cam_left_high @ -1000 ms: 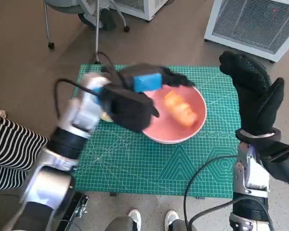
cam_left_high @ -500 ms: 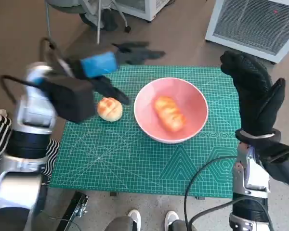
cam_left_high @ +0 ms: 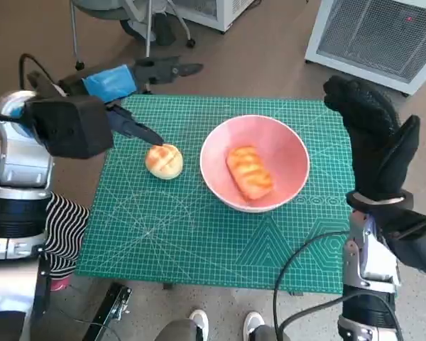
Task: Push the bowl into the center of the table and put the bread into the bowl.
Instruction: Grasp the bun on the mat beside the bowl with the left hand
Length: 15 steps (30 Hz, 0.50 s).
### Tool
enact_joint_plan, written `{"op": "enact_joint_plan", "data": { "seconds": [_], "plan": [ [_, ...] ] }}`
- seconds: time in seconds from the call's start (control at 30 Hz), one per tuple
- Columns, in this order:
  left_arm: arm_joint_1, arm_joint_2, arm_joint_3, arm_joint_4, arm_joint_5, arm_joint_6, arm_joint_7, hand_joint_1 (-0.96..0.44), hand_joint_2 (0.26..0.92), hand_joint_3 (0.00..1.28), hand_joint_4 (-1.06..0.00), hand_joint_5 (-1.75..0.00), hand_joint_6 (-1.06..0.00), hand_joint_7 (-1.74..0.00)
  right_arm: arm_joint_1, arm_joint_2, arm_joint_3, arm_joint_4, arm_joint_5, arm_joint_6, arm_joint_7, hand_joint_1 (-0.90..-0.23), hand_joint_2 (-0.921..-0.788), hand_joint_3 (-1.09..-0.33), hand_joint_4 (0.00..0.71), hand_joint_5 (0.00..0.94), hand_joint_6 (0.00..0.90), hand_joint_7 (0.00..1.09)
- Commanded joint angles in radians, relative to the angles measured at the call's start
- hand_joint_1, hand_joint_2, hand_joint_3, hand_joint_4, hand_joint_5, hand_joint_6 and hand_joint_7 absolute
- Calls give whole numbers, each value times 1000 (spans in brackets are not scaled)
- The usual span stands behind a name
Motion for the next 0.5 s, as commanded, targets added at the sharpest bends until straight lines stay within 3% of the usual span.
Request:
{"op": "enact_joint_plan", "data": {
  "seconds": [0.03,0.5],
  "plan": [
    [20,8,-24,52,27,-19,11,-290,733,0,-70,0,-265,-35,21,-1,1,19,9,12,9,-728,-921,-703,173,0,104,372],
    [-8,-9,-71,189,68,-73,28,-295,738,2,-80,-3,-272,-24,20,-4,1,23,7,10,13,-725,-921,-704,173,0,96,371]
  ]
}}
